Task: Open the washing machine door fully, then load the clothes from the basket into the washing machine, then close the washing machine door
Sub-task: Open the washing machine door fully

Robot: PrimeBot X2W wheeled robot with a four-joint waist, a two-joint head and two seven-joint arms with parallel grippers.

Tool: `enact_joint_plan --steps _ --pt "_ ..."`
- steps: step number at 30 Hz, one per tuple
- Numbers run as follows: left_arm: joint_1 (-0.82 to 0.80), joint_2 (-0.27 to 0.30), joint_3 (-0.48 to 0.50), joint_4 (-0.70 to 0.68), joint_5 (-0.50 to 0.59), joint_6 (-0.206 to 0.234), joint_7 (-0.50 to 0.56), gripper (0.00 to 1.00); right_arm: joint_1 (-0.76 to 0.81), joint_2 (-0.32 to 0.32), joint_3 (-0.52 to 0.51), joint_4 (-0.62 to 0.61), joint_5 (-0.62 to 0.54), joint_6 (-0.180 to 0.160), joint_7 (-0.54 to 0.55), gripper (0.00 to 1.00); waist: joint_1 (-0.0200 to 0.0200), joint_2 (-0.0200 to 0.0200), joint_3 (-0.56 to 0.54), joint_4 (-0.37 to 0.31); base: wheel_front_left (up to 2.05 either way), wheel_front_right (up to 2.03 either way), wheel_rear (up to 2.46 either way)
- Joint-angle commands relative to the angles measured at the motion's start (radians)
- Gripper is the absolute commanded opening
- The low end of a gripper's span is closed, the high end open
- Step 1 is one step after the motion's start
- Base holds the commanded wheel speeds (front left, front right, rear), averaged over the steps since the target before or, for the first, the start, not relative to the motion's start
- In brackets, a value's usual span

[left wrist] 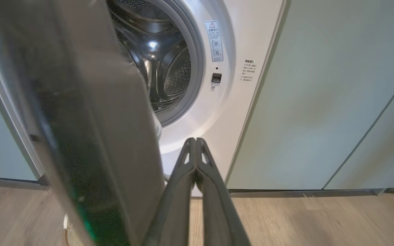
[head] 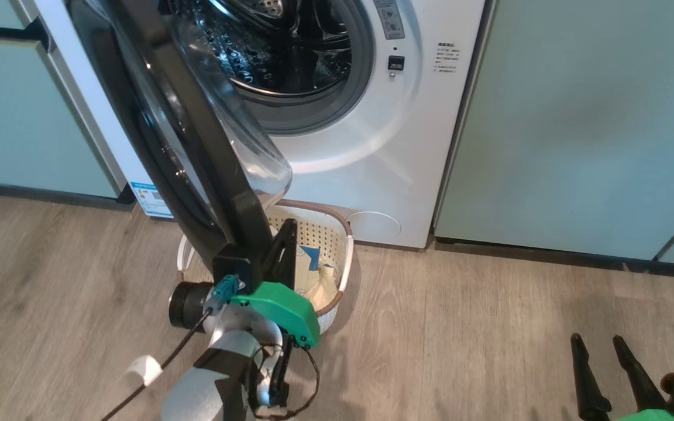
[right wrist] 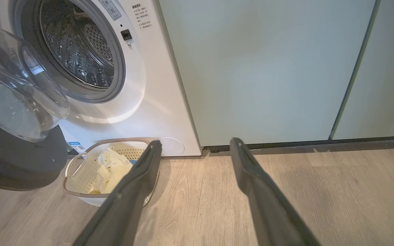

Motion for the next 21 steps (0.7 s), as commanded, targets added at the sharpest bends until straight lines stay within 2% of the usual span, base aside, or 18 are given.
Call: enact_joint_plan --steps 1,21 --pt "-0.056 0.004 0.043 -0.031 -0.008 0.007 -0.011 0.00 -0.046 -0.015 0.022 -0.028 0.002 -0.003 -0.010 1.00 0.0000 0.0000 0.001 0.004 0.00 0.00 0.00" --pt "-0.022 0.004 0.080 -0.021 0.005 -0.008 -0.011 0.00 -0.052 -0.007 0.024 -0.019 0.004 -0.003 -0.010 1.00 0.0000 0.0000 -0.001 0.050 0.00 0.00 0.00"
